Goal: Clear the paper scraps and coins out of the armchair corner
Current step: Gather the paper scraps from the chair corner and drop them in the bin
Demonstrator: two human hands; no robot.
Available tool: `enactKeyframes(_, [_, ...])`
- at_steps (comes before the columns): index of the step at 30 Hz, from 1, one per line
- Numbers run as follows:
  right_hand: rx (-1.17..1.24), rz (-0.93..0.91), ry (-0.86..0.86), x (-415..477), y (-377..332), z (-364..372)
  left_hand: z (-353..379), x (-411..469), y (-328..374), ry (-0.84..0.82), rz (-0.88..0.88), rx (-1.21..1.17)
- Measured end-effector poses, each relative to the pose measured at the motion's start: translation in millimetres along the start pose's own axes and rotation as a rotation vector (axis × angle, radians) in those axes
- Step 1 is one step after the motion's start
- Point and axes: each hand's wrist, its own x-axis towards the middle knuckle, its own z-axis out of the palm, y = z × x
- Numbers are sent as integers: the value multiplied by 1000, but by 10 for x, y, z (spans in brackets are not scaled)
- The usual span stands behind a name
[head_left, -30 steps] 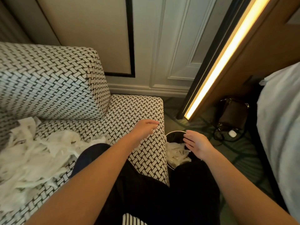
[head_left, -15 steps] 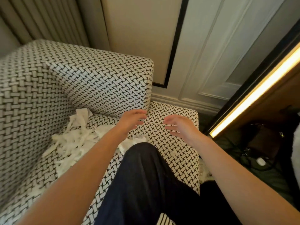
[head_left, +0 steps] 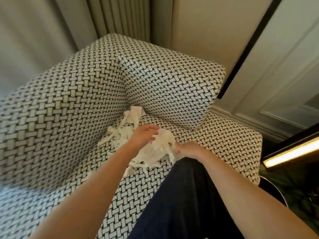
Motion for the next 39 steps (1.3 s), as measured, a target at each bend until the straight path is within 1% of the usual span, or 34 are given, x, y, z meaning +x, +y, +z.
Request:
enactKeyframes(3, [-32, 94, -52, 51, 11, -9, -37, -64, -112, 4, -16, -25])
enactKeyframes(6, [-29, 115, -154, 62, -24, -42, -51, -90, -205, 4, -36, -46])
enactKeyframes(8, [-32, 117, -153, 52, -49, -40, -44, -96, -248, 9, -50, -69])
enactKeyframes(10, [-31, 108, -107, 29, -61, -38, -23, -87, -278, 7, -58, -87])
enactKeyframes(12, [4, 106, -38, 3, -41, -34, 7, -78, -308, -1, -66, -99])
enactKeyframes(14, [102, 86, 56, -18, -10, -23, 35, -62, -330, 3, -83, -116])
enactKeyframes(18, [310, -58, 329, -23, 79, -22, 70, -13, -346, -3, -88, -145])
enactKeyframes(22, [311, -213, 559, -72, 128, -1, 33, 63, -303, 29, -38, -156])
enactKeyframes(24, [297, -263, 657, -73, 127, 8, -21, 143, -284, 90, 28, -163])
enactKeyframes(26, [287, -324, 749, -73, 120, 17, -81, 224, -275, 198, 105, -153])
enactKeyframes(28, [337, -385, 828, -69, 101, 23, -150, 339, -262, 311, 161, -78])
enactKeyframes(30, [362, -453, 902, -101, 103, 46, -217, 457, -254, 360, 183, 19])
enactKeyframes(33, [318, -525, 1005, -85, 96, 86, -325, 738, -301, 348, 193, 190])
enactKeyframes(35, [308, -564, 1037, -74, 75, 118, -381, 897, -342, 301, 175, 325])
enactKeyframes(39, [266, -636, 1094, -53, 51, 158, -417, 1039, -343, 45, 18, 526])
